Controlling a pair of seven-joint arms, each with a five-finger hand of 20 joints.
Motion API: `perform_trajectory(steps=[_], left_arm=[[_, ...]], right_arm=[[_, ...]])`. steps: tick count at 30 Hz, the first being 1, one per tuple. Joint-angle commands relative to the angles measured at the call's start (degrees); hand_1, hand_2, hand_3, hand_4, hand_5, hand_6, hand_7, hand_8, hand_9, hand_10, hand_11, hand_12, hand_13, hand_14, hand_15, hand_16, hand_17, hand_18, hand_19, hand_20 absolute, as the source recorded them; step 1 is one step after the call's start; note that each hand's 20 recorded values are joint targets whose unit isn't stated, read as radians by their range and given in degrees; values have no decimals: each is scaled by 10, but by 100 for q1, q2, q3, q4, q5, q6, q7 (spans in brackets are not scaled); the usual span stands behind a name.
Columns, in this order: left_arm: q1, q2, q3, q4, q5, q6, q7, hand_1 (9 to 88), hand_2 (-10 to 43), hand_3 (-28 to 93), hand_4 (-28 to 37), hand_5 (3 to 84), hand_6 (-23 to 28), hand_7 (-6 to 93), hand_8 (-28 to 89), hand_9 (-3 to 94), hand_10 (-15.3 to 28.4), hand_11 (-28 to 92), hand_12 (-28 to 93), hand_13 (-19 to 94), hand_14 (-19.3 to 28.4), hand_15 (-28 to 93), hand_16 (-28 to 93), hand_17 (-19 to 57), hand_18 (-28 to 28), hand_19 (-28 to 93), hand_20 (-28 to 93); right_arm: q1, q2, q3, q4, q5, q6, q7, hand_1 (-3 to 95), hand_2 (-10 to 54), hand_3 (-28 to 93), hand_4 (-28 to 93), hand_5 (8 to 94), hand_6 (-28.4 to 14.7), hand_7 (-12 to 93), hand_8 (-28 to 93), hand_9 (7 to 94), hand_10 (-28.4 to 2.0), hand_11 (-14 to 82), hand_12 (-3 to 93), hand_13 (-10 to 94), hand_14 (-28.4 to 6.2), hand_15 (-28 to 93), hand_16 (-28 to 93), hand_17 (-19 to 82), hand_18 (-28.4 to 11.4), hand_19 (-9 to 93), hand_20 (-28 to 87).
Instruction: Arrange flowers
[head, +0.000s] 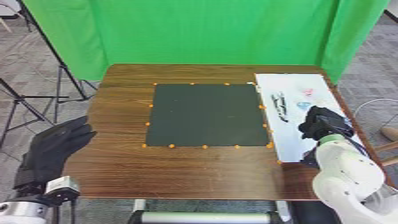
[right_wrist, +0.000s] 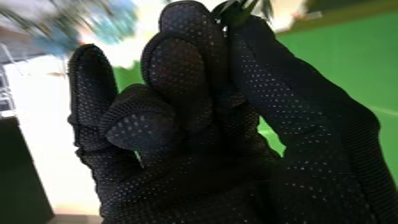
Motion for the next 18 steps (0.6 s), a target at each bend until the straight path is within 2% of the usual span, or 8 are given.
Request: perform_trajectory(steps=[1,4,8,11,12,14,17,18], left_arm=[[363,-2,-371,-143,-47,108,22,268,52,818,-149,455,135,138,-82,379,215,331,100,260,276,540,-99,-105,216,548,134],[432,-5,-499,-178,-47,128,22,268,52,818,-149,454,134,138,-83,378,215,332,100,259,275,541,-99,-105,216,548,134],[422,-73,-595,-209,3,86,-111,267,52,818,-149,454,134,138,-82,378,216,332,100,259,275,541,-100,-105,216,548,134],[407,-152,-605,-217,32,58,-199,266,50,820,-149,454,134,139,-82,379,215,332,100,259,275,542,-99,-105,216,548,134],[416,-140,-581,-213,5,89,-162,267,50,820,-149,454,134,139,-82,379,215,332,100,259,275,541,-100,-105,216,548,134],[345,-182,-554,-183,46,13,-240,267,50,820,-150,455,134,139,-82,379,215,333,100,259,275,542,-100,-105,216,548,135],[309,-176,-517,-156,35,6,-244,267,50,821,-150,455,134,140,-82,379,215,332,100,259,276,541,-100,-105,216,548,134],[282,-199,-511,-157,56,-8,-286,267,50,821,-151,455,134,140,-82,379,215,332,100,259,276,541,-100,-105,216,548,134]], right_arm=[[1570,-136,-892,-118,416,-267,-297,532,-19,792,-283,747,-90,435,282,761,-170,531,389,746,-129,790,302,321,-255,865,84],[2281,-368,-1515,8,508,-378,-370,531,-20,795,-283,748,-89,435,282,763,-171,530,389,748,-129,790,302,322,-256,865,87],[2884,-876,-2168,238,533,-595,-447,532,-22,796,-282,751,-90,431,284,765,-172,530,390,749,-131,791,301,322,-259,869,91],[3096,-1301,-2566,464,448,-716,-498,531,-23,797,-282,752,-90,429,285,767,-173,531,389,750,-131,792,302,322,-260,869,93],[3162,-1445,-2673,555,446,-797,-507,531,-23,797,-282,752,-90,429,286,767,-174,531,389,750,-132,793,302,322,-260,869,94],[3199,-1648,-2893,707,363,-793,-528,531,-23,797,-282,753,-90,428,286,767,-174,532,390,750,-132,793,303,322,-261,869,95],[3241,-1978,-3137,958,235,-924,-592,532,-23,796,-282,753,-90,428,287,766,-175,533,390,750,-132,794,303,323,-260,870,96],[3240,-2084,-3207,1025,191,-1009,-622,532,-23,796,-282,753,-89,428,288,766,-175,533,390,750,-132,794,303,323,-260,870,96]])
